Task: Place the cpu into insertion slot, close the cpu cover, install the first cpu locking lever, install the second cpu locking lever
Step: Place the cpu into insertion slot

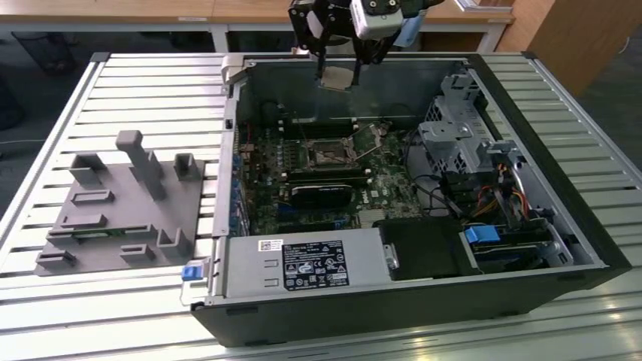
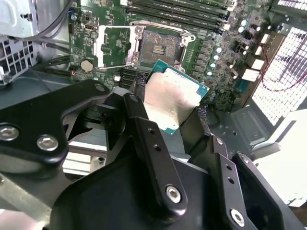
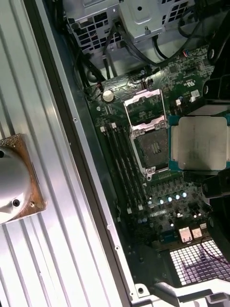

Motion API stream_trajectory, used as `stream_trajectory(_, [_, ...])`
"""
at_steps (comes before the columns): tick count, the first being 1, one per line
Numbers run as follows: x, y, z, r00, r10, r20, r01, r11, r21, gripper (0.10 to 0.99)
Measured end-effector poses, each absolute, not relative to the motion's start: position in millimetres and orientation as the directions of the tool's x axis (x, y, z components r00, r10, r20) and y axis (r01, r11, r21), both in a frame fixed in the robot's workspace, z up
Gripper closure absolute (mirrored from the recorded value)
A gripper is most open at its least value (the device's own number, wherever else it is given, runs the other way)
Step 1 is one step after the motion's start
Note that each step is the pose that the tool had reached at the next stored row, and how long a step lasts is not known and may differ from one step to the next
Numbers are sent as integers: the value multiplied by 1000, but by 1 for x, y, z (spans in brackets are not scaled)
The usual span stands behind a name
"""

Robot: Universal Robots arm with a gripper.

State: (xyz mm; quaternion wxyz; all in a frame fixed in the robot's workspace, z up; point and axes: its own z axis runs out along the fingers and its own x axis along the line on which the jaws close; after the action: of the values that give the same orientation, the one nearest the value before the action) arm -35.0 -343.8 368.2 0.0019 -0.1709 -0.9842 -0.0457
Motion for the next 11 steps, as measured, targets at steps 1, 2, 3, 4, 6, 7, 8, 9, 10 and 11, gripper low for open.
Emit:
stream_trajectory(1, [-35, -344, 368, -939, 344, 19, 345, 934, 89, 545])
stream_trajectory(2, [-35, -344, 368, -935, 353, 19, 353, 931, 89, 545])
stream_trajectory(3, [-35, -344, 368, -932, 362, 19, 362, 928, 89, 545])
stream_trajectory(4, [-35, -344, 368, -929, 371, 19, 371, 924, 89, 545])
stream_trajectory(6, [-35, -343, 368, -921, 389, 19, 389, 917, 89, 545])
stream_trajectory(7, [-35, -343, 368, -917, 397, 19, 397, 913, 89, 545])
stream_trajectory(8, [-35, -343, 367, -913, 406, 19, 407, 909, 89, 545])
stream_trajectory(9, [-35, -343, 367, -909, 415, 19, 415, 905, 89, 545])
stream_trajectory(10, [-35, -343, 367, -905, 424, 19, 424, 901, 89, 545])
stream_trajectory(11, [-35, -343, 367, -901, 433, 19, 433, 897, 89, 545])
